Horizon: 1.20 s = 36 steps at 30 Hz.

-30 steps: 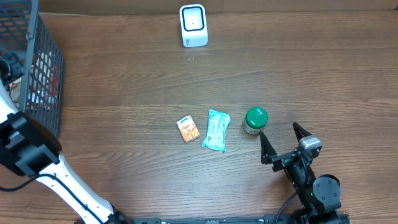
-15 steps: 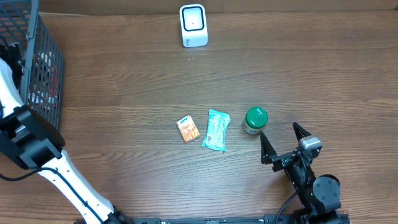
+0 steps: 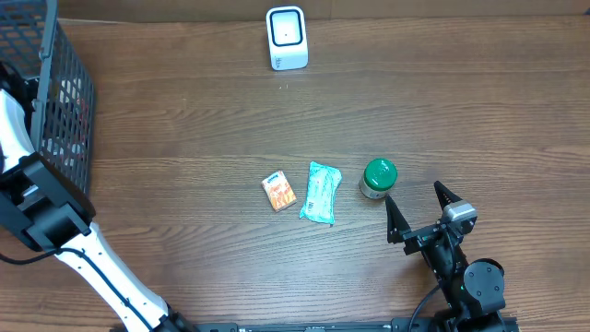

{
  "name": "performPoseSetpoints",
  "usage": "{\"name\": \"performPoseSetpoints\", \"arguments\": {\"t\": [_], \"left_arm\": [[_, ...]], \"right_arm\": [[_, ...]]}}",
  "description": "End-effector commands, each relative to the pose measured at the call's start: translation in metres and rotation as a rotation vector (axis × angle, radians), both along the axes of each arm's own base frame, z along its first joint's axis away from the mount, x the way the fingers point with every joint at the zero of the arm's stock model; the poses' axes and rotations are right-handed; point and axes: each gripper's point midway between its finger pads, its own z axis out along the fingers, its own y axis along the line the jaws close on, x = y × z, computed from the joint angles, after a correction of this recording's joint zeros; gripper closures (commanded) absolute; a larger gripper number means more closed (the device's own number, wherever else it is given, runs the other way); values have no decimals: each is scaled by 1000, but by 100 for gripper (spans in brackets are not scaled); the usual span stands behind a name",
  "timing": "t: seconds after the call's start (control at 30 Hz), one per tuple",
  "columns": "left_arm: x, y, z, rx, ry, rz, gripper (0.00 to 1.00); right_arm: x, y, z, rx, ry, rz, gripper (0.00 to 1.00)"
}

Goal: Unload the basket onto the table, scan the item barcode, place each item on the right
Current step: 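Grasp the Pantree bag and red stick snack with the left gripper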

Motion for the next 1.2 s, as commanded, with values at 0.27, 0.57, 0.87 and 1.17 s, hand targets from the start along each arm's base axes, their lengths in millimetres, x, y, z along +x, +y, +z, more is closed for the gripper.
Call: {"name": "performPoseSetpoints", "arguments": {"t": [0.27,0.57,0.87,1.17], "left_arm": [[-45,31,-36,126,177,184,67],[-26,11,-35,-7,83,147,96],[-9,28,61,11,-75,348,96],[-15,28,171,84,-267,434,96]], "right_arm": [[0,0,-2,4,-3,-2,0],[0,-1,-2,5,-3,-2,0],[0,-1,-2,5,-3,-2,0],[0,-1,-2,5,-3,-2,0]]}}
